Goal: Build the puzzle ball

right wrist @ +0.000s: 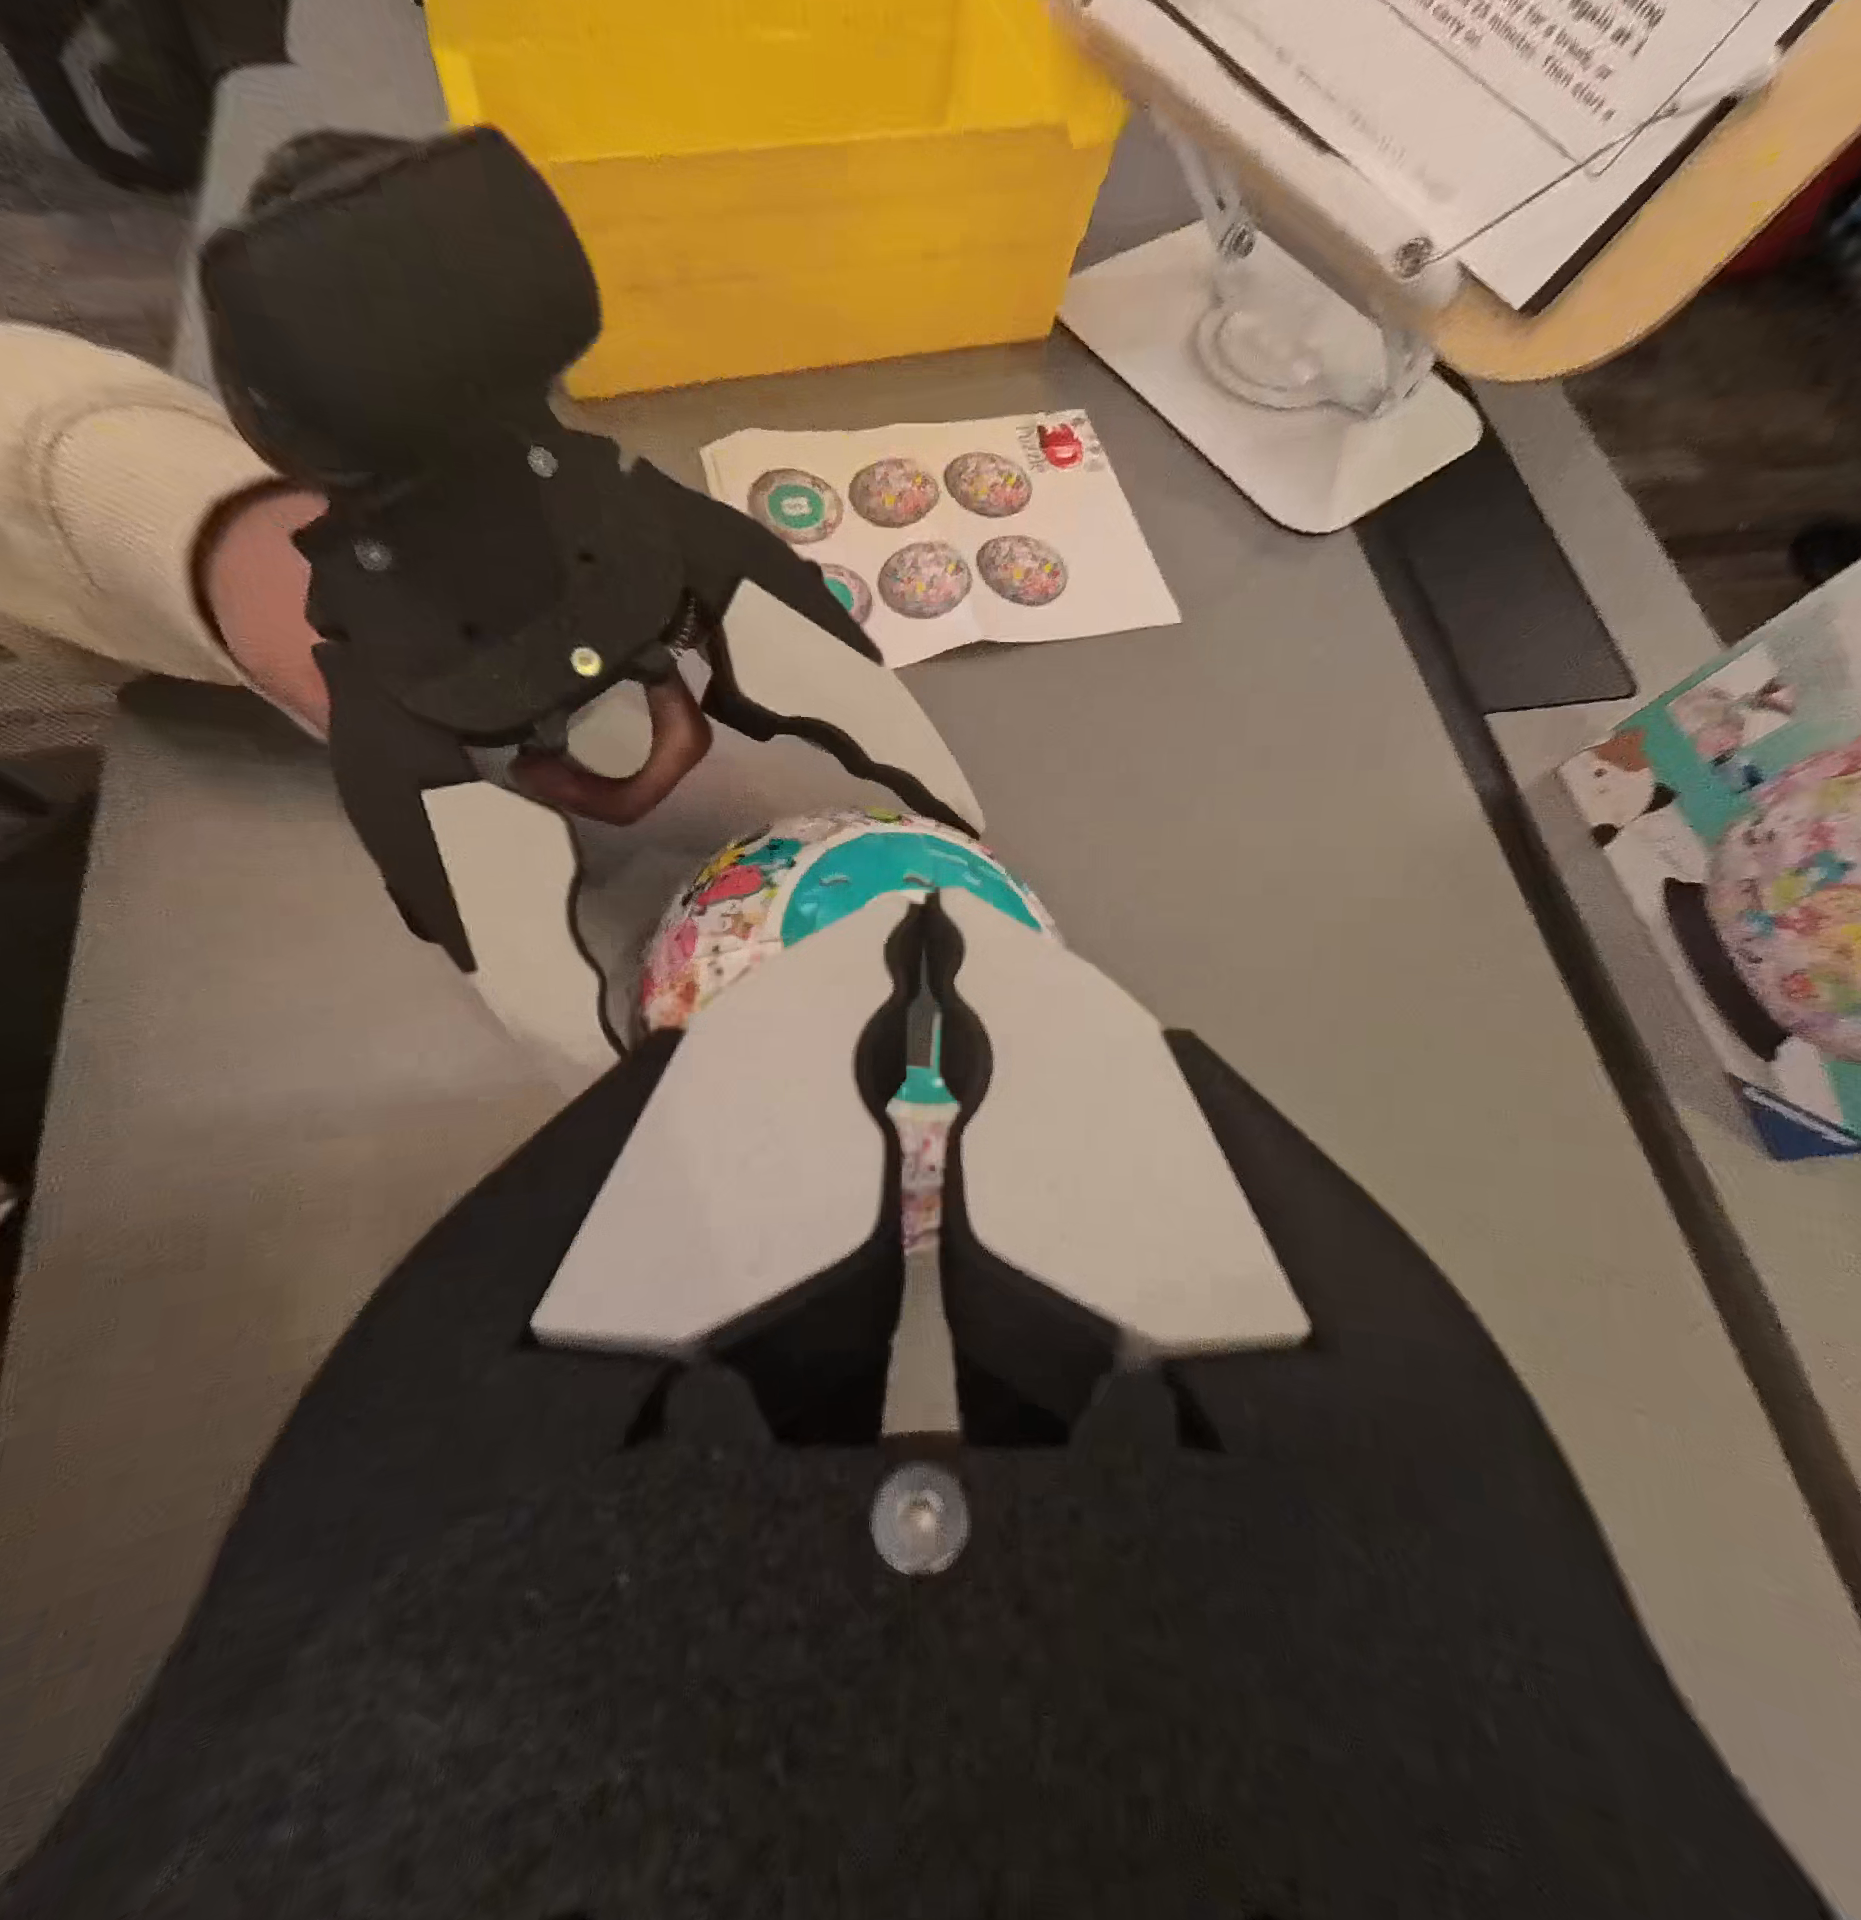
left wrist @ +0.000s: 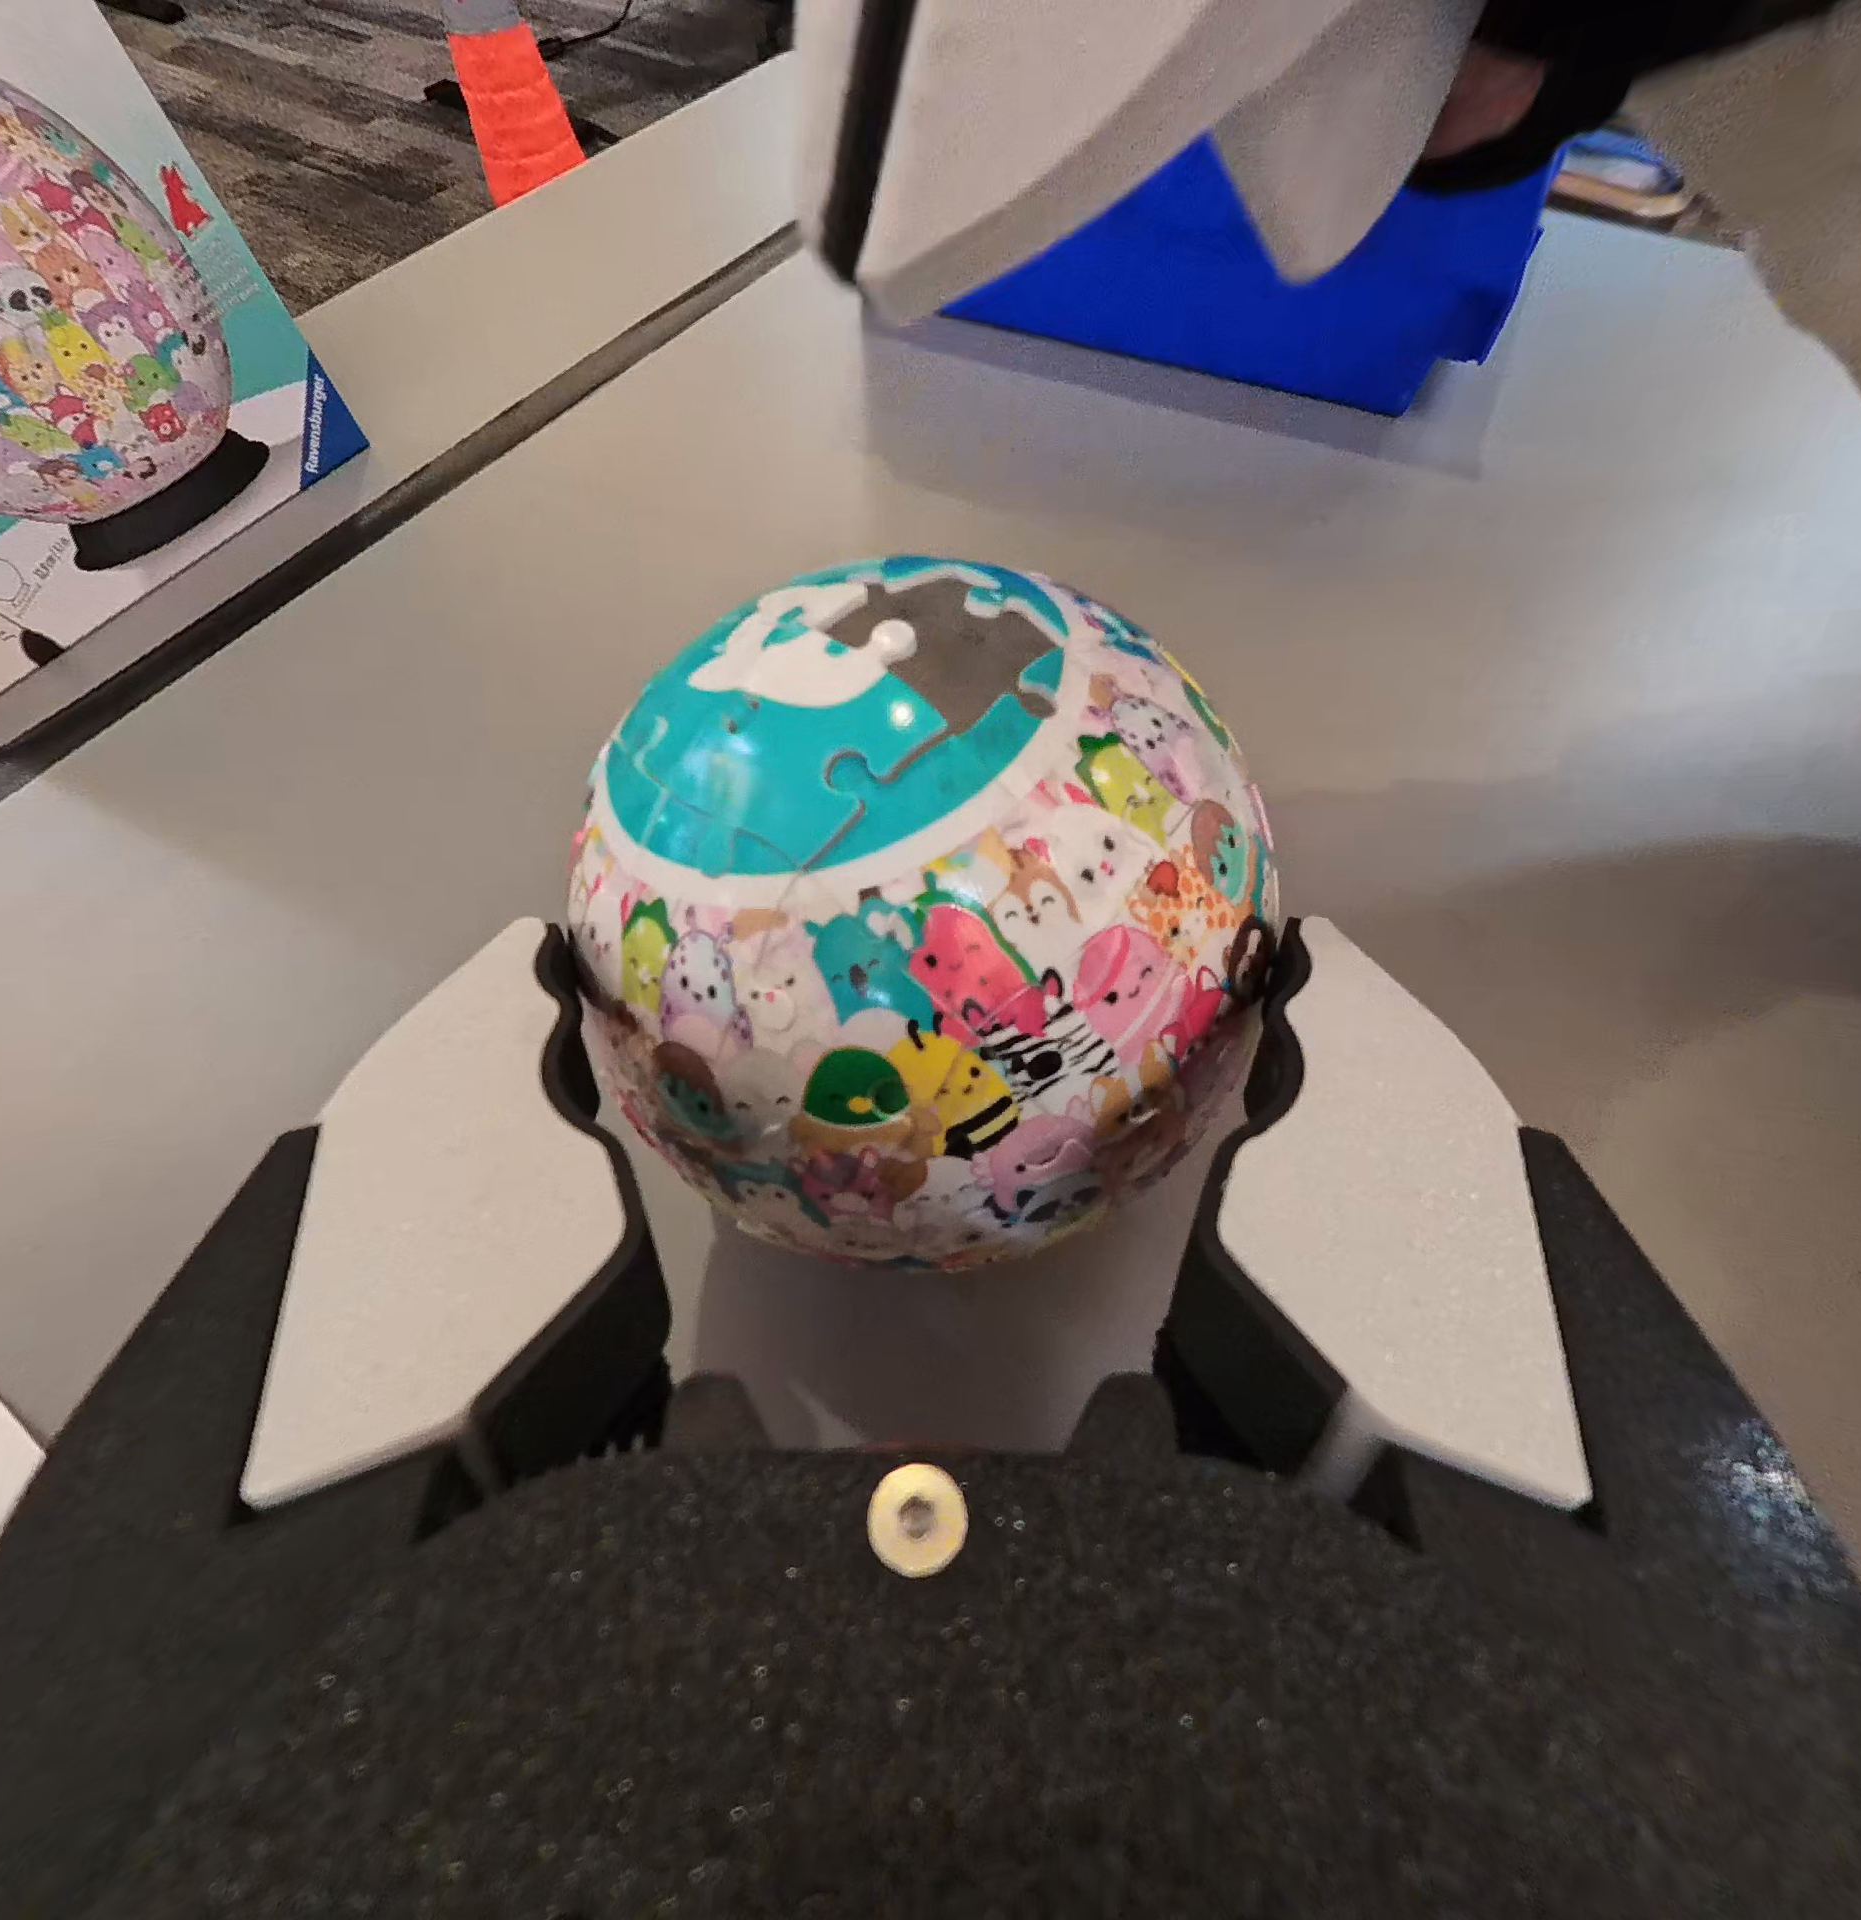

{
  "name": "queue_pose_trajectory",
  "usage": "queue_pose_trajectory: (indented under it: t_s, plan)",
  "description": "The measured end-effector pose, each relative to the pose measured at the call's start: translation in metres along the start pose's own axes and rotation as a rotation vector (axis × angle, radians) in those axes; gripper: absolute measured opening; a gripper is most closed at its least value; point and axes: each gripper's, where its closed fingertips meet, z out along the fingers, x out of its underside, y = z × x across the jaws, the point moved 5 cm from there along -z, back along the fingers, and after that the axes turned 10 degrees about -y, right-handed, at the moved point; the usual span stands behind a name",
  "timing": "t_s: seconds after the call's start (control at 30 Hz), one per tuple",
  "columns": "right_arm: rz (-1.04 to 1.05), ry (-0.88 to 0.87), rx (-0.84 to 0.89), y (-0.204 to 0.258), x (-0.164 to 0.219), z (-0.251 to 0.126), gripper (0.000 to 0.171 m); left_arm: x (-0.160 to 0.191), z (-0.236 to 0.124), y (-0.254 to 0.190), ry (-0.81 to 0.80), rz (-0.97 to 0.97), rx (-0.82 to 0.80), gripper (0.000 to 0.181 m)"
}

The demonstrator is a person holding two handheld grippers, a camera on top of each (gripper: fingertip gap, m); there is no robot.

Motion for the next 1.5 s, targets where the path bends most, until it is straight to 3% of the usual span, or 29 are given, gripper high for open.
queue_pose_trajectory:
  t_s: [0.2,0.37,0.43,0.5,0.57,0.93,1.17,1.3,1.5]
  plan:
    - [-0.152,0.134,0.018,0.01,0.01,0.002,0.026,0.0,-0.001,-0.001,-0.003,0.001,0.003,0.122]
    - [-0.334,0.158,0.007,0.008,-0.007,0.009,0.008,0.001,-0.001,0.0,-0.006,0.001,0.005,0.122]
    - [-0.338,0.175,-0.137,0.019,-0.008,0.012,0.029,0.001,-0.001,0.0,-0.008,0.001,0.006,0.122]
    - [-0.507,0.288,-0.138,0.017,0.003,0.012,0.034,0.001,-0.002,0.0,-0.004,0.004,0.01,0.122]
    - [-0.627,0.31,-0.149,0.016,0.006,0.014,0.027,0.001,-0.002,0.0,-0.005,0.007,0.015,0.122]
    - [-0.832,0.437,-0.291,0.015,0.007,0.026,0.024,0.004,-0.003,0.002,-0.008,0.041,0.067,0.121]
    - [-1.023,0.419,-0.249,0.012,0.012,0.037,0.01,0.009,-0.002,0.007,-0.022,0.058,0.148,0.122]
    - [-0.974,0.34,-0.21,0.006,-0.001,0.031,0.003,0.009,-0.002,0.005,-0.06,0.067,0.175,0.121]
    - [-0.68,0.166,-0.224,-0.008,-0.018,0.014,0.002,0.01,-0.001,0.004,-0.097,0.062,0.182,0.12]
